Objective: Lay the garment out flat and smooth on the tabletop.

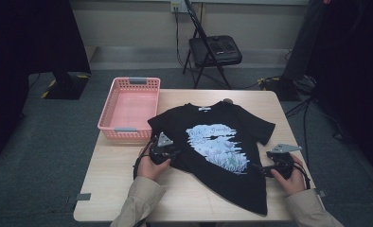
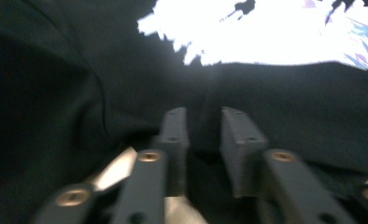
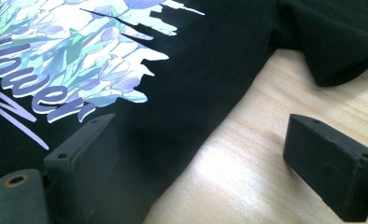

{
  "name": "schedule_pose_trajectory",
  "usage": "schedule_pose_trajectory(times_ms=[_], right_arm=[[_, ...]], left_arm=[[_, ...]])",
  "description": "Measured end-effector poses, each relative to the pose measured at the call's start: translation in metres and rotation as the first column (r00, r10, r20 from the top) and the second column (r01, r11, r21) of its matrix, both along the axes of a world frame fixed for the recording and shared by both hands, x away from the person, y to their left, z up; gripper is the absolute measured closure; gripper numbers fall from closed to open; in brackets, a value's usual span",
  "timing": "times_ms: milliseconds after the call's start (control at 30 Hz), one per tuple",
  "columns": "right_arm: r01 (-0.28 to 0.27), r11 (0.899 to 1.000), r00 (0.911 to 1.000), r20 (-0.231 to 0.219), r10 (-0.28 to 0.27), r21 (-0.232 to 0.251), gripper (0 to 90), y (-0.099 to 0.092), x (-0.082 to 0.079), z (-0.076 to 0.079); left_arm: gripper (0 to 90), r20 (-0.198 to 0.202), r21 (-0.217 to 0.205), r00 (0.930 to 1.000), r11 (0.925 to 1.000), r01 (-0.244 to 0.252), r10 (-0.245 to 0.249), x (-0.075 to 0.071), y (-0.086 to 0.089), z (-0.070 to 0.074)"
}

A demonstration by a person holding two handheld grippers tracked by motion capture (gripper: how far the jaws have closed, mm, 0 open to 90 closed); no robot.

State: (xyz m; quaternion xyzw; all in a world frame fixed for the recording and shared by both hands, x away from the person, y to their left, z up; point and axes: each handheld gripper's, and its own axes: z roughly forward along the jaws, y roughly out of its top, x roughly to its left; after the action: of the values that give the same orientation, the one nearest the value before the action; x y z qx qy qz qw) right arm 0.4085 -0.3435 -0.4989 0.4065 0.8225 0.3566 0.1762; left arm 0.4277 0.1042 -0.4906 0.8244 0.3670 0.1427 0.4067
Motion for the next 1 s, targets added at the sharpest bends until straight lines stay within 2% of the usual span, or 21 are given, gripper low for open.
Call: schedule_pose_trajectory(times_ms=[100,233,400,533,600,700,733,800,833,900,1000], right_arm=[[0.0,1.0,1.0,0.0,0.0,0.0,9.9,0.0,0.0,0.0],[-0.004,1.0,1.0,0.001,0.004,0.0,9.9,0.0,0.0,0.0],[-0.009,1.0,1.0,0.001,0.009,0.0,9.9,0.0,0.001,0.0],[-0.009,1.0,1.0,0.001,0.009,0.0,9.9,0.0,0.001,0.0],[-0.009,1.0,1.0,0.001,0.009,-0.001,9.9,0.0,0.001,0.0],[-0.009,1.0,1.0,0.001,0.009,-0.001,9.9,0.0,0.001,0.0],[-0.009,1.0,1.0,0.001,0.009,0.0,9.9,0.0,0.001,0.0],[-0.009,1.0,1.0,0.001,0.009,0.0,9.9,0.0,0.001,0.0],[-0.009,1.0,1.0,0.001,0.009,0.0,9.9,0.0,0.001,0.0],[-0.008,1.0,1.0,0.001,0.008,0.0,9.9,0.0,0.001,0.0],[-0.009,1.0,1.0,0.001,0.009,-0.001,9.9,0.0,0.001,0.0]], left_arm=[[79.8,-0.001,0.005,0.9999,0.9999,0.013,-0.013,-0.001,-0.001,-0.001],[87.0,0.016,0.038,0.9996,0.9991,0.021,-0.022,-0.005,-0.002,0.006],[87.7,0.001,0.038,0.9992,0.9985,0.039,-0.039,-0.013,0.001,0.011],[87.6,0.007,0.013,0.9989,0.9989,0.046,-0.046,-0.018,0.004,0.017],[84.6,0.011,-0.014,0.9988,0.9987,0.049,-0.048,-0.018,0.005,0.016],[64.0,0.038,-0.036,0.9987,0.9987,0.035,-0.034,-0.014,0.003,0.013],[63.1,0.036,-0.034,0.9989,0.9989,0.031,-0.03,-0.013,0.001,0.013],[53.7,0.056,-0.049,0.9981,0.9983,0.03,-0.027,-0.012,-0.001,0.013],[55.6,0.044,-0.051,0.9984,0.9979,0.039,-0.036,-0.013,-0.003,0.014],[55.9,0.048,-0.042,0.998,0.9982,0.043,-0.041,-0.013,-0.006,0.015],[59.2,0.018,-0.034,0.9994,0.9989,0.031,-0.03,-0.01,-0.008,0.01]])
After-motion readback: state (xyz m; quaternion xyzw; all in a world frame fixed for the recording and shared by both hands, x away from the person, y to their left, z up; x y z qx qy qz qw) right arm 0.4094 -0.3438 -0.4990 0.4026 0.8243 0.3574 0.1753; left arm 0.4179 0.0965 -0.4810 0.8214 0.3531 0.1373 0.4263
